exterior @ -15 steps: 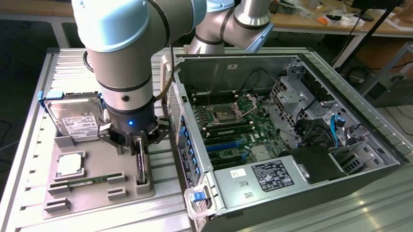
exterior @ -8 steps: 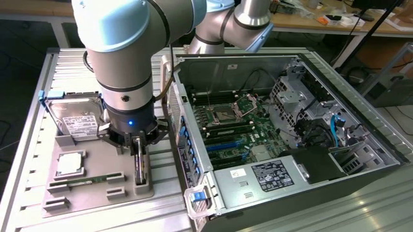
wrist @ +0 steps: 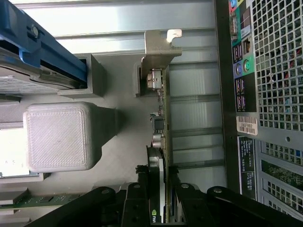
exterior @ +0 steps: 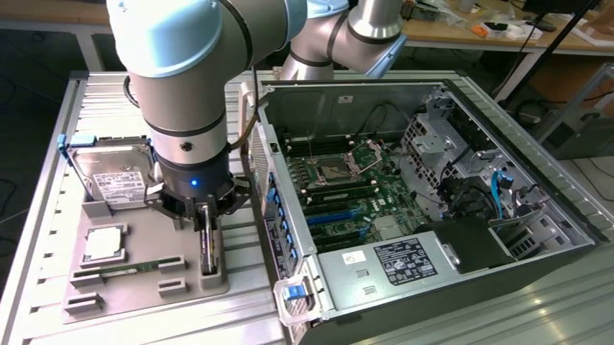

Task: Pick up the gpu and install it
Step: 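Pick up the gpu and move the gpu toward the slot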

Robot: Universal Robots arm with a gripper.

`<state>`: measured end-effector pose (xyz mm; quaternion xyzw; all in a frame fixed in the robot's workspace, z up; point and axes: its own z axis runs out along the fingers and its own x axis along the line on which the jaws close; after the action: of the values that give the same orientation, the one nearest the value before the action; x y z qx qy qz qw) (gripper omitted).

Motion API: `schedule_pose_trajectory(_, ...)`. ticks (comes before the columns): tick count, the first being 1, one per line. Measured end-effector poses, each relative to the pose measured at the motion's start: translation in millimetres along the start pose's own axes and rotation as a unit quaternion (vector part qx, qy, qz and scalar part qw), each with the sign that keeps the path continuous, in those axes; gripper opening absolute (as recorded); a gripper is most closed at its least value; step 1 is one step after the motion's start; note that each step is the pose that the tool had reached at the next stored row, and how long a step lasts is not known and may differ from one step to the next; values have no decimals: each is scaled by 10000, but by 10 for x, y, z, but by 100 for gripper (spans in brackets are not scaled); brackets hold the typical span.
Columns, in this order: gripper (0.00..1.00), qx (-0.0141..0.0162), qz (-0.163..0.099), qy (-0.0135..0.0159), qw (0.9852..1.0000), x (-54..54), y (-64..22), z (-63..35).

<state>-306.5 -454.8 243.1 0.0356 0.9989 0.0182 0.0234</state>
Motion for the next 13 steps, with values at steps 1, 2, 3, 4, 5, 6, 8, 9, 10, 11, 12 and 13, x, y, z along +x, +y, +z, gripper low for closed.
schedule_pose_trajectory(1,27,0,0,0,10000,0,0,0)
schedule_pose_trajectory(2,27,0,0,0,10000,0,0,0)
schedule_pose_trajectory(3,27,0,0,0,10000,0,0,0)
schedule_pose_trajectory(4,27,0,0,0,10000,0,0,0)
schedule_pose_trajectory(5,27,0,0,0,10000,0,0,0)
schedule_pose_trajectory(6,27,-1,0,-1,10000,0,0,0)
schedule_pose_trajectory(8,27,0,0,1,10000,-2,2,-48)
schedule_pose_trajectory(9,27,0,0,2,10000,-6,5,-126)
schedule_pose_trajectory(10,27,0,0,2,10000,-9,7,-191)
schedule_pose_trajectory(11,27,0,0,2,10000,-10,8,-220)
schedule_pose_trajectory(12,27,0,0,2,10000,-12,10,-267)
schedule_pose_trajectory(13,27,0,0,2,10000,-14,12,-301)
